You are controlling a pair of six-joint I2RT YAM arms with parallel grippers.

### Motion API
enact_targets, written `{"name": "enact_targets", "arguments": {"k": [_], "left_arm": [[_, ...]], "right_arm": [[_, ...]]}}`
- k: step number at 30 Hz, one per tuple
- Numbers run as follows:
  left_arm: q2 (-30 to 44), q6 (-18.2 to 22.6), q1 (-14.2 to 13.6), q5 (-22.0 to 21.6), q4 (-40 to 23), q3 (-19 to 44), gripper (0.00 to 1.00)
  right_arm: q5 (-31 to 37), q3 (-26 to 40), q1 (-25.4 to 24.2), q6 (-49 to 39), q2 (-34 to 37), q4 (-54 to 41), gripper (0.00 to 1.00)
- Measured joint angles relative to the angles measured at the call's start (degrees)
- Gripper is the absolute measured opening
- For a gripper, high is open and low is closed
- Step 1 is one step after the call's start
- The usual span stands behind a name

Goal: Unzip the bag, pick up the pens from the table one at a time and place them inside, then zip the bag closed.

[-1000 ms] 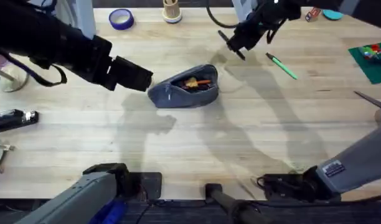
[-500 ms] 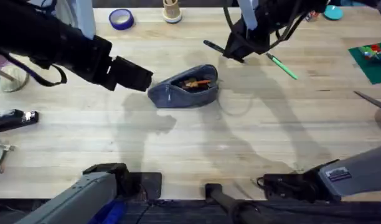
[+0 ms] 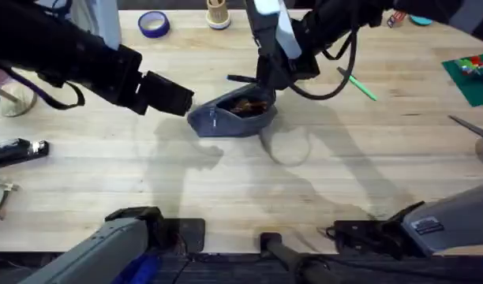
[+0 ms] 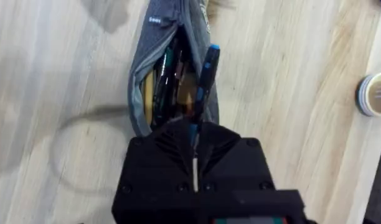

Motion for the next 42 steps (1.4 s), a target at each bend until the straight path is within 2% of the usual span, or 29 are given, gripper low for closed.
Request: {"name": "enact_targets", "arguments": {"k": [9,16,26,42], "left_arm": [[0.0,0.0,0.0,0.0,0.0,0.0,0.995],[0.0,0.0,0.0,0.0,0.0,0.0,0.996],[0.0,0.0,0.0,0.0,0.0,0.0,0.995],[0.0,0.0,0.0,0.0,0.0,0.0,0.995]], "right_arm": [[-1.04,-0.01,1.14,-2.73,0.67,-1.89,0.032],[-3.26,-1.22,1.47,-5.4,3.84,-0.88,0.032],[-3.79,-1.63,2.59,-5.85,8.93,0.54,0.032],[-3.76,-1.7,3.85,-6.04,11.82,4.57,0.055]]}}
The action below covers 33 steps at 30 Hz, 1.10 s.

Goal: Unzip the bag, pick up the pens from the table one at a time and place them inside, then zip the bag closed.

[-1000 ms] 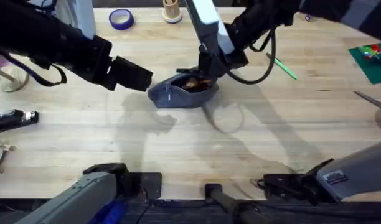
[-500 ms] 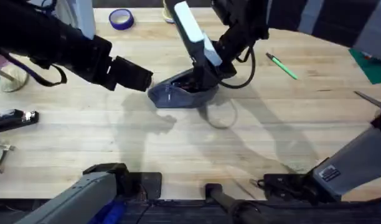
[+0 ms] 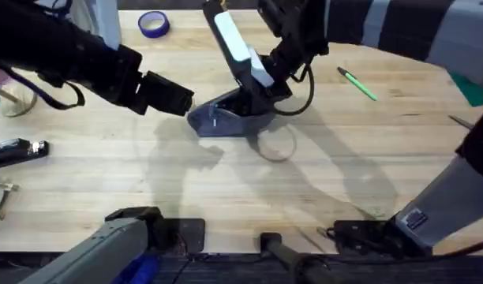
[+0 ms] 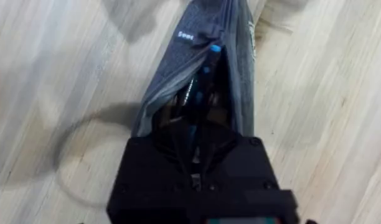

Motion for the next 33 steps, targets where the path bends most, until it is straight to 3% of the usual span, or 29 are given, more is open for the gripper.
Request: {"name": "enact_targets", "arguments": {"k": [1,3,8,9,24,33], "left_arm": [[-0.02,0.0,0.0,0.0,0.0,0.0,0.995],[0.0,0.0,0.0,0.0,0.0,-0.01,0.995],[0.0,0.0,0.0,0.0,0.0,0.0,0.995],[0.0,0.0,0.0,0.0,0.0,0.0,0.995],[0.0,0.0,0.0,0.0,0.0,-0.02,0.995],[0.0,0.0,0.0,0.0,0.0,0.0,0.996]], "right_arm": [[-0.02,0.0,0.0,0.0,0.0,0.0,0.082],[-0.03,0.0,0.02,0.04,0.0,0.04,0.228],[-0.02,0.0,0.0,0.08,0.0,0.2,0.936],[-0.02,0.0,0.01,0.03,0.0,0.26,0.981],[-0.02,0.0,0.02,0.11,0.0,0.28,0.996],[-0.09,1.25,-0.21,9.84,-0.09,0.35,0.998]]}}
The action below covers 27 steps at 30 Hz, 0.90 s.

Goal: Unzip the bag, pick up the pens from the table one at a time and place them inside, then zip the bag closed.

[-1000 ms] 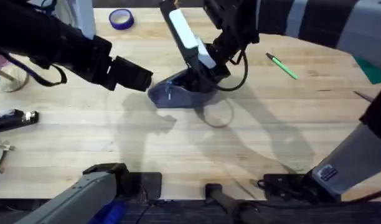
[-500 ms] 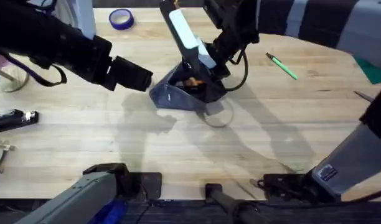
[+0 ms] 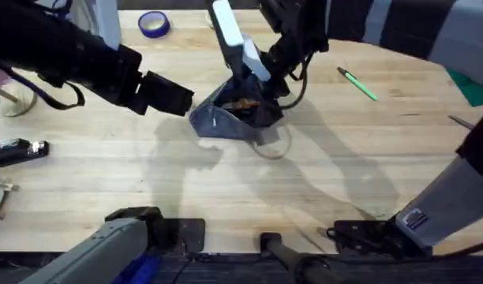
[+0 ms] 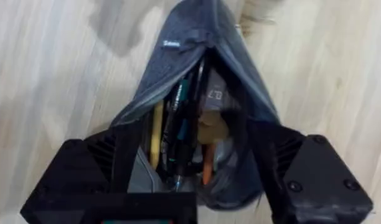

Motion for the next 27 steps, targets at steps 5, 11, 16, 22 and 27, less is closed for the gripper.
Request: {"name": "enact_targets", "arguments": {"k": [5,11,16,22,27], "left_arm": [[0.0,0.0,0.0,0.0,0.0,0.0,0.997],[0.0,0.0,0.0,0.0,0.0,0.0,0.995],[0.0,0.0,0.0,0.0,0.0,0.0,0.995],[-0.01,0.0,0.0,0.0,0.0,0.0,0.995],[0.0,0.0,0.0,0.0,0.0,0.0,0.995]], "right_arm": [[-0.2,2.17,-2.04,7.48,-1.93,-0.33,0.997],[-0.17,6.92,-6.5,18.1,-6.07,-0.52,0.998],[-0.18,9.35,-10.66,30.11,-7.56,-0.58,0.998],[0.46,9.46,-16.7,41.81,-7.54,-0.88,0.997],[3.01,9.46,-21.75,46.15,-7.54,-2.85,0.997]]}}
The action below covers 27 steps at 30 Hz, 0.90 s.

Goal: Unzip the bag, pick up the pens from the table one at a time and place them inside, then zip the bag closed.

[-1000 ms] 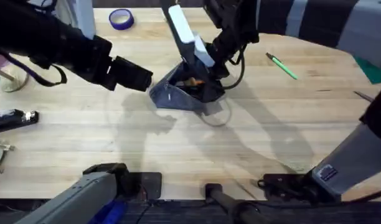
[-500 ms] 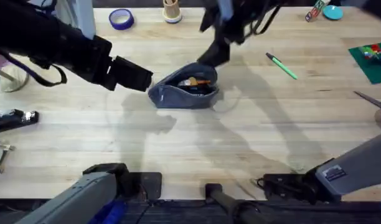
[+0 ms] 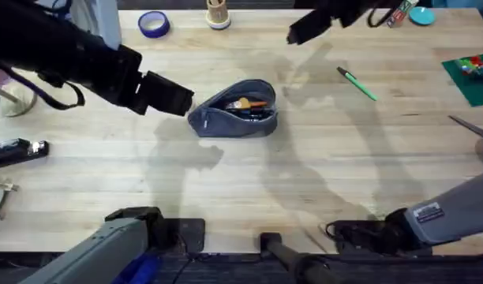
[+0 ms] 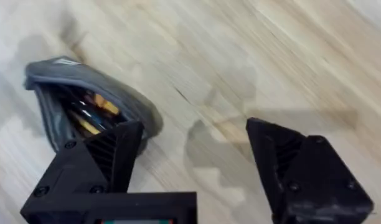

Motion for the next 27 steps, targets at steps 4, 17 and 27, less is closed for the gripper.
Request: {"name": "enact_targets", "arguments": {"k": [4,17,27], "left_arm": [[0.0,0.0,0.0,0.0,0.0,0.0,0.995],[0.0,0.0,0.0,0.0,0.0,0.0,0.995],[0.0,0.0,0.0,0.0,0.0,0.0,0.995]], "right_arm": [[1.2,0.0,-3.2,1.2,0.0,-2.82,0.997],[22.71,0.0,-6.56,1.92,0.22,-8.82,0.996],[27.06,-4.11,-9.75,2.85,3.96,-6.07,0.997]]}}
